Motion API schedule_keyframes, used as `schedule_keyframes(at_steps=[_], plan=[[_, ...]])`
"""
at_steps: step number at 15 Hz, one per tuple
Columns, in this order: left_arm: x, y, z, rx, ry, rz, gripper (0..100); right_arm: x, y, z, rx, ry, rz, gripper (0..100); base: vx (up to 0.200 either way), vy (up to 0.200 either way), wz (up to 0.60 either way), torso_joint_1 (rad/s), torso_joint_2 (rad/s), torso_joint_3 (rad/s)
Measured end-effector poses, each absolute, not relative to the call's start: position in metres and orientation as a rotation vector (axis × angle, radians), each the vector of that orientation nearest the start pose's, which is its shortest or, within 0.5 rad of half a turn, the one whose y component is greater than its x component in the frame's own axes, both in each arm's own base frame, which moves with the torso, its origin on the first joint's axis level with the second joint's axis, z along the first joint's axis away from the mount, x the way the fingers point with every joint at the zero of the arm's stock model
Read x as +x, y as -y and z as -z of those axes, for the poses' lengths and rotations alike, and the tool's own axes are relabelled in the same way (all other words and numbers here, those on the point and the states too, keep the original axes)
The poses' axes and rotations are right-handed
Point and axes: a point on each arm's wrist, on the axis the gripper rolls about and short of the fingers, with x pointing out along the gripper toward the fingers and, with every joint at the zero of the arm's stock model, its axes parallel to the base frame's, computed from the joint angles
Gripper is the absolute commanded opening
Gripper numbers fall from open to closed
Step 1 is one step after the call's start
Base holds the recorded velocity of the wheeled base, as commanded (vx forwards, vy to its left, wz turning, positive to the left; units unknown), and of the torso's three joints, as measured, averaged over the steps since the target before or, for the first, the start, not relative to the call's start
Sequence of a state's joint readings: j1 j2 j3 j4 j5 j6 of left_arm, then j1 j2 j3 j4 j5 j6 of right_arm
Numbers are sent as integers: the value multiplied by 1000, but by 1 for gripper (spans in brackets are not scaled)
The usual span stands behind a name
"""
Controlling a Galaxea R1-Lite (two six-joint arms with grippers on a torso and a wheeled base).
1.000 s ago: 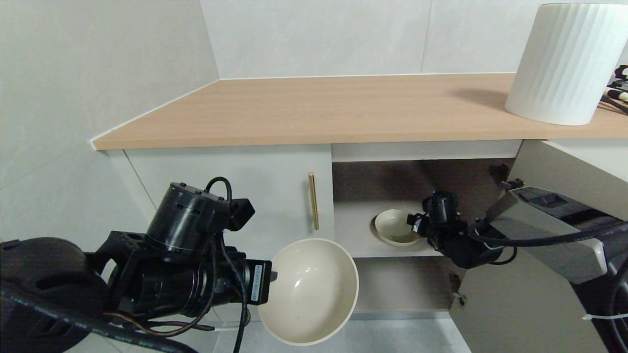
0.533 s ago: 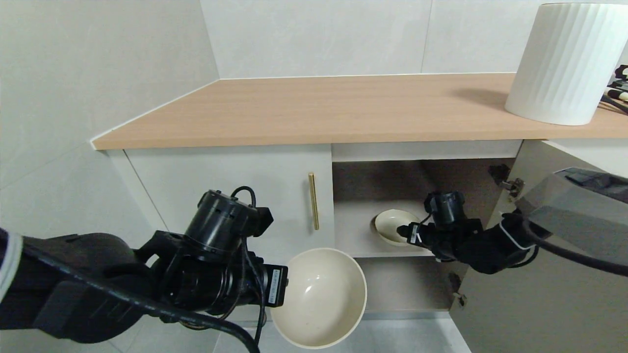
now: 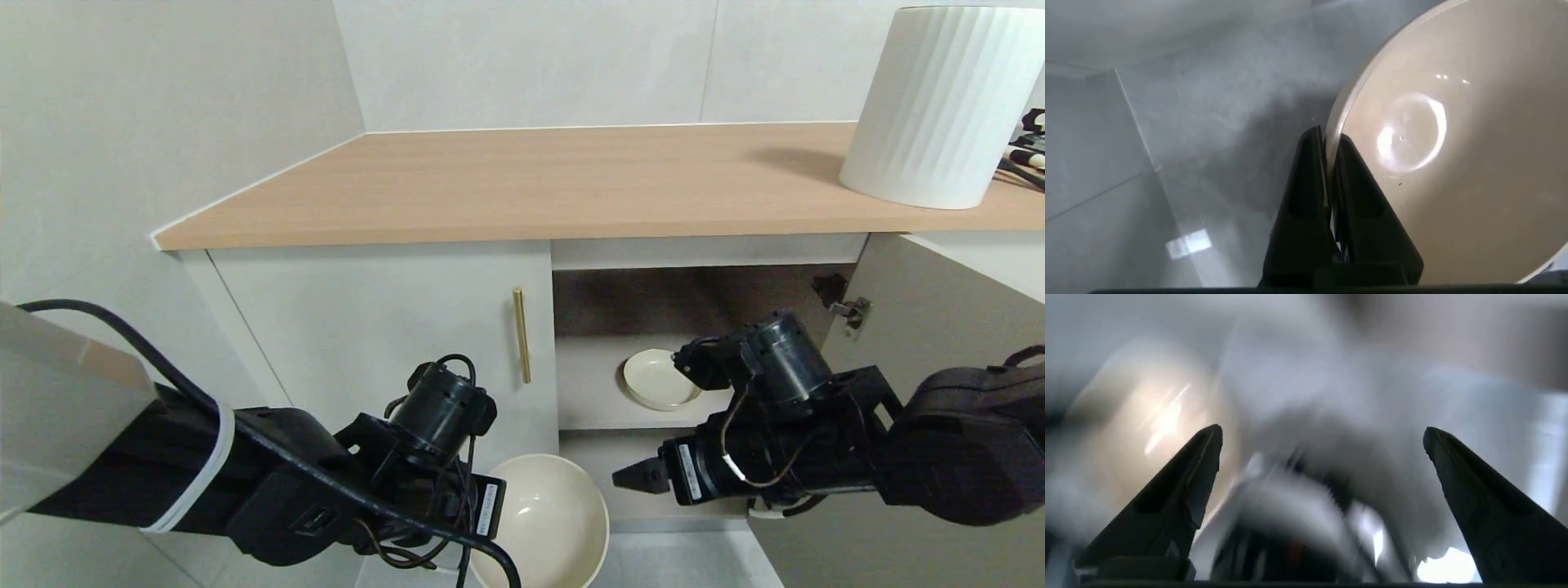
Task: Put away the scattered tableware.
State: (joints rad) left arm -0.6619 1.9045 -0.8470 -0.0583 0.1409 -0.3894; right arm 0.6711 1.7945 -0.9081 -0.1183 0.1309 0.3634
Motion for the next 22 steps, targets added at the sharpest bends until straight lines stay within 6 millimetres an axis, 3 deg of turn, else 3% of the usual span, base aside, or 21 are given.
schedule_keyframes(at_steps=[2,5,14,15,22], plan=[[241,188,-80,49,-1004,291,0,223,-202,-136,86,-888,-663,100,0,0,0,0,0,0],[240,190,-79,52,-1007,296,0,215,-214,-127,22,-886,-624,100,0,0,0,0,0,0],[233,193,-88,50,-983,322,0,229,-241,-89,-52,-916,-475,100,0,0,0,0,0,0],[233,193,-88,50,-982,323,0,231,-243,-89,-42,-915,-469,0,0,0,0,0,0,0],[232,194,-89,46,-979,329,0,235,-247,-86,-15,-917,-463,0,0,0,0,0,0,0]])
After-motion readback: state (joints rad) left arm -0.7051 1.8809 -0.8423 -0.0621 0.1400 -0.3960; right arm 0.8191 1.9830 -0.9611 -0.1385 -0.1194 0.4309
